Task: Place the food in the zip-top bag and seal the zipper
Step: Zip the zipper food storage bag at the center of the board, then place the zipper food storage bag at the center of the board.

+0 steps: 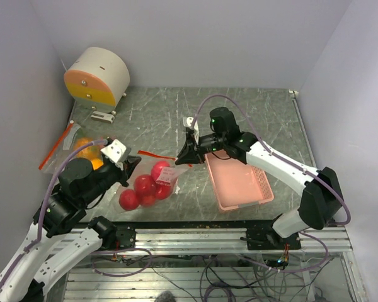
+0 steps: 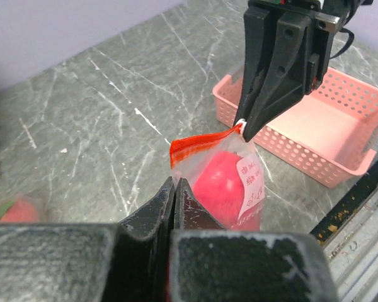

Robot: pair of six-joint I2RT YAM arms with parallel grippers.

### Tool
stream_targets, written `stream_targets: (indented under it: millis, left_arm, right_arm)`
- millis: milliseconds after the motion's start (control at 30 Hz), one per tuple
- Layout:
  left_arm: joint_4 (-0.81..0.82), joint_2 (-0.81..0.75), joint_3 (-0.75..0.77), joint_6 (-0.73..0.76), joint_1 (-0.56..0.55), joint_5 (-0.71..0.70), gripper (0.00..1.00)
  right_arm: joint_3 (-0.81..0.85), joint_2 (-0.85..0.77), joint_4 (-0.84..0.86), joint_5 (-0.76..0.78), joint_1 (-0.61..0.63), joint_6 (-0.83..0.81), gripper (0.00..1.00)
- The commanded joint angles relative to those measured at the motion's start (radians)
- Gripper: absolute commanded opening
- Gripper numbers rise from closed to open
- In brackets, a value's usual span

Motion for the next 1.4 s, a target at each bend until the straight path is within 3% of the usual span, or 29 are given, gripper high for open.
stream_targets:
  millis: [0, 333, 600, 667, 800, 833, 1033, 1100, 1133, 1167, 1200, 1367]
  left_arm:
    - [0.038, -0.054, 0.036, -0.008, 0.005, -0.153, 0.07]
    - [0.034, -0.087, 0.038, -0.004, 0.005, -0.262, 0.07]
    - [0.052, -0.088, 0.026, -0.014, 0.005, -0.257, 0.07]
    - [0.073, -0.079, 0.016, -0.025, 0.005, -0.258, 0.07]
    - [0.129, -0.035, -0.002, -0.086, 0.005, -0.303, 0.07]
    - [0.140, -0.017, -0.003, -0.104, 0.005, -0.314, 0.07]
    - [0.243, 0.068, -0.032, -0.217, 0.006, -0.460, 0.09]
    - [0.285, 0.064, -0.062, -0.242, 0.005, -0.499, 0.33]
    - [0.299, 0.057, -0.072, -0.253, 0.005, -0.514, 0.53]
    - [0.310, 0.049, -0.083, -0.263, 0.005, -0.526, 0.82]
    - [0.317, 0.041, -0.089, -0.268, 0.006, -0.534, 0.98]
    - [0.250, 0.044, -0.063, -0.284, 0.005, -0.585, 1.00]
  right_arm:
    - [-0.046, 0.020, 0.003, 0.014, -0.062, 0.001, 0.00]
    - [-0.112, 0.039, 0.034, 0.052, -0.106, 0.007, 0.00]
    - [-0.096, 0.078, 0.038, 0.111, -0.117, 0.059, 0.03]
    - [-0.088, 0.069, 0.073, 0.132, -0.121, 0.116, 0.23]
    - [-0.068, 0.031, 0.137, 0.237, -0.128, 0.276, 0.88]
    - [-0.066, 0.016, 0.141, 0.282, -0.128, 0.315, 0.98]
    - [-0.081, -0.070, 0.132, 0.539, -0.139, 0.487, 1.00]
    - [-0.106, -0.095, 0.137, 0.630, -0.139, 0.518, 1.00]
    - [-0.118, -0.108, 0.135, 0.672, -0.139, 0.529, 1.00]
    - [-0.128, -0.119, 0.131, 0.709, -0.139, 0.538, 1.00]
    - [-0.138, -0.131, 0.129, 0.741, -0.139, 0.544, 1.00]
    - [-0.168, -0.168, 0.151, 0.807, -0.141, 0.579, 1.00]
